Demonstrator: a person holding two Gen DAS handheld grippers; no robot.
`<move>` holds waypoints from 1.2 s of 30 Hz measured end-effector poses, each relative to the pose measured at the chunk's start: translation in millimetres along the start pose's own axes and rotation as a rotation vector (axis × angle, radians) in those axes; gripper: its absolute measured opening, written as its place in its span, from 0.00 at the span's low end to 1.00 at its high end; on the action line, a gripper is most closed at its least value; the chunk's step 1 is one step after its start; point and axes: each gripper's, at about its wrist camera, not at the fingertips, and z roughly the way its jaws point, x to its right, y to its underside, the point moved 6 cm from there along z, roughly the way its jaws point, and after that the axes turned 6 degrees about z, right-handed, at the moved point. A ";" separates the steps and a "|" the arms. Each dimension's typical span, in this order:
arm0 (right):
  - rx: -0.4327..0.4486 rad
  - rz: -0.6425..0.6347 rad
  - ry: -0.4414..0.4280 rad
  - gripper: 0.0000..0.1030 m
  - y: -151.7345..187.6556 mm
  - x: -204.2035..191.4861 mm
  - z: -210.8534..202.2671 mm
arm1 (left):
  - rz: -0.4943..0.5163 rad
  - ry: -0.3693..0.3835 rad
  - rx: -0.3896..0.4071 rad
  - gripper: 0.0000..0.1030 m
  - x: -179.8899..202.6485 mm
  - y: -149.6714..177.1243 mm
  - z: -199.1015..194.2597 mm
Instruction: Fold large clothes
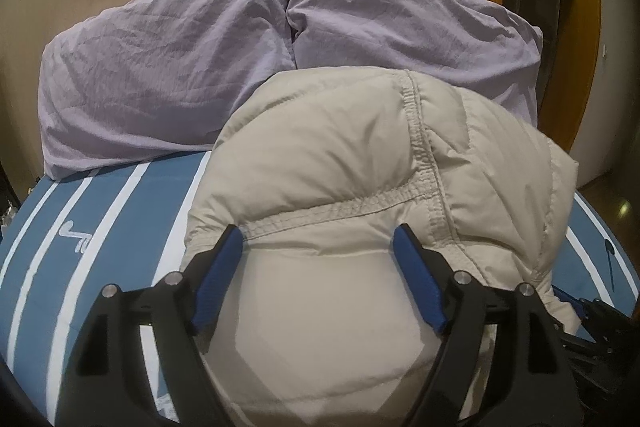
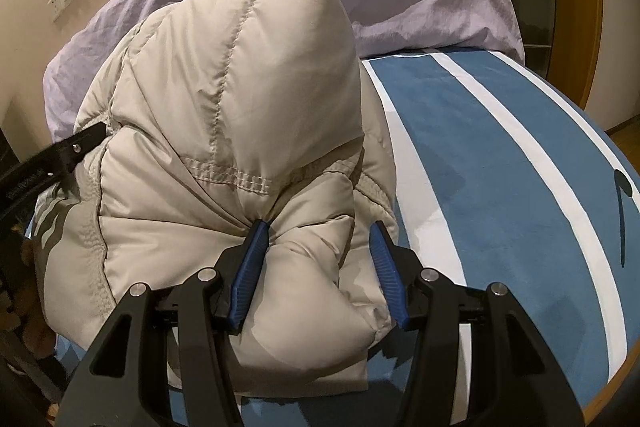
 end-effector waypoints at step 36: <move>0.092 0.034 -0.020 0.58 -36.8 -5.0 -30.2 | -0.033 -0.165 -0.077 0.91 -34.2 -20.1 48.0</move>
